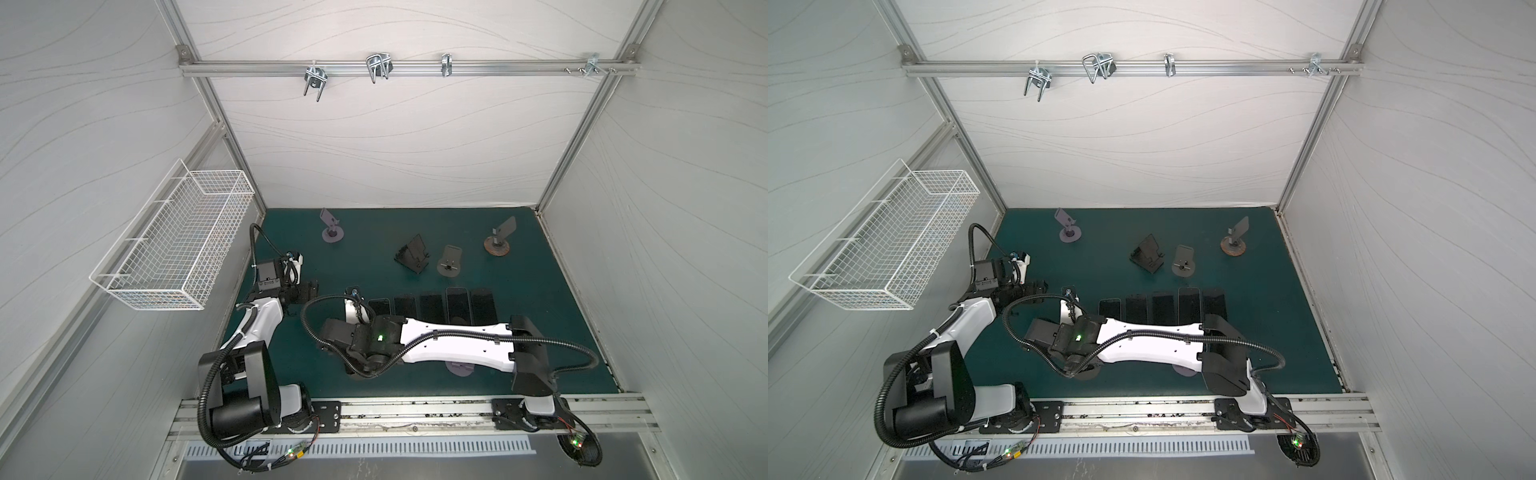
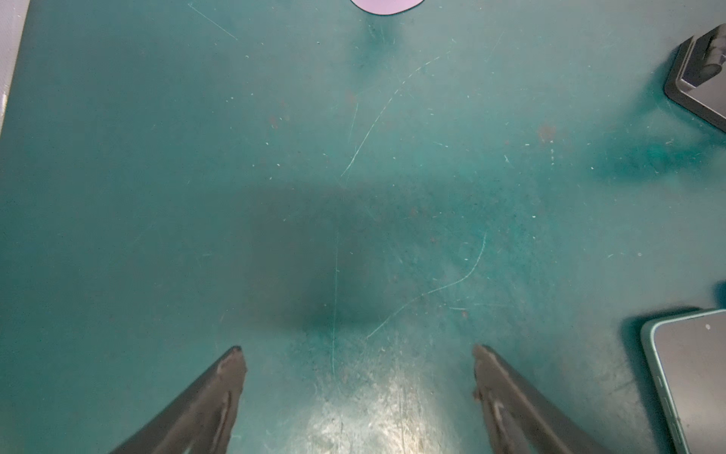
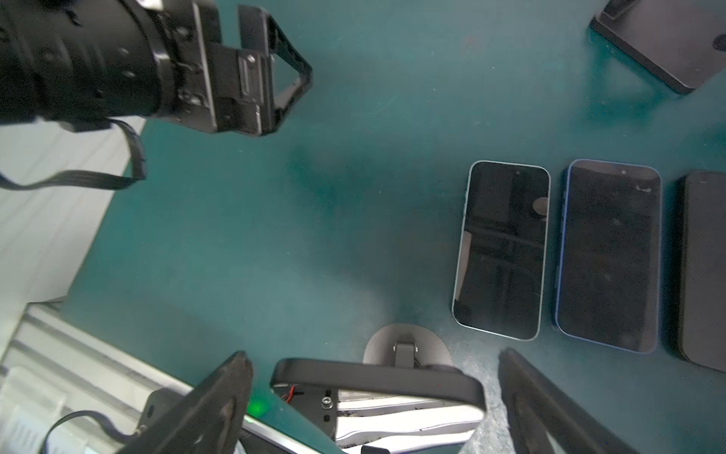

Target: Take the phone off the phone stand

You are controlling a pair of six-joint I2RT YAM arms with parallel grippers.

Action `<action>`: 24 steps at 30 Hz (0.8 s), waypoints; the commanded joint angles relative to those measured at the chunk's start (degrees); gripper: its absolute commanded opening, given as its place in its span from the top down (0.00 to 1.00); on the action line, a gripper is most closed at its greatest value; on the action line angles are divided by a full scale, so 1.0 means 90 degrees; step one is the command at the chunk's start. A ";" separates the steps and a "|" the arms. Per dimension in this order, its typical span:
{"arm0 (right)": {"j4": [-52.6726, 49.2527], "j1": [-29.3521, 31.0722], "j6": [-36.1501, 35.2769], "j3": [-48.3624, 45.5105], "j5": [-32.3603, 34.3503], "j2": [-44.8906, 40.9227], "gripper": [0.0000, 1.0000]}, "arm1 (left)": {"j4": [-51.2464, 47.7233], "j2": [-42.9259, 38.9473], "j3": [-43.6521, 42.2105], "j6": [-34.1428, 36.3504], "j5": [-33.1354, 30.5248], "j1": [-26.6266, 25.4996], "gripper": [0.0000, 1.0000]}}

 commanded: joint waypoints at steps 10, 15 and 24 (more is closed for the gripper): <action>-0.1897 0.0060 0.0920 0.1187 -0.0099 0.0798 0.05 | -0.0014 0.0014 0.0256 0.0045 -0.0025 0.0017 0.08; -0.2061 -0.0035 0.0997 0.1367 -0.0288 0.0990 0.08 | 0.0045 -0.0083 0.0178 0.0051 -0.0014 0.0022 0.08; -0.2317 -0.0232 0.0832 0.1994 -0.0893 0.1515 0.13 | 0.0026 -0.0045 0.0198 0.0031 -0.0044 0.0022 0.09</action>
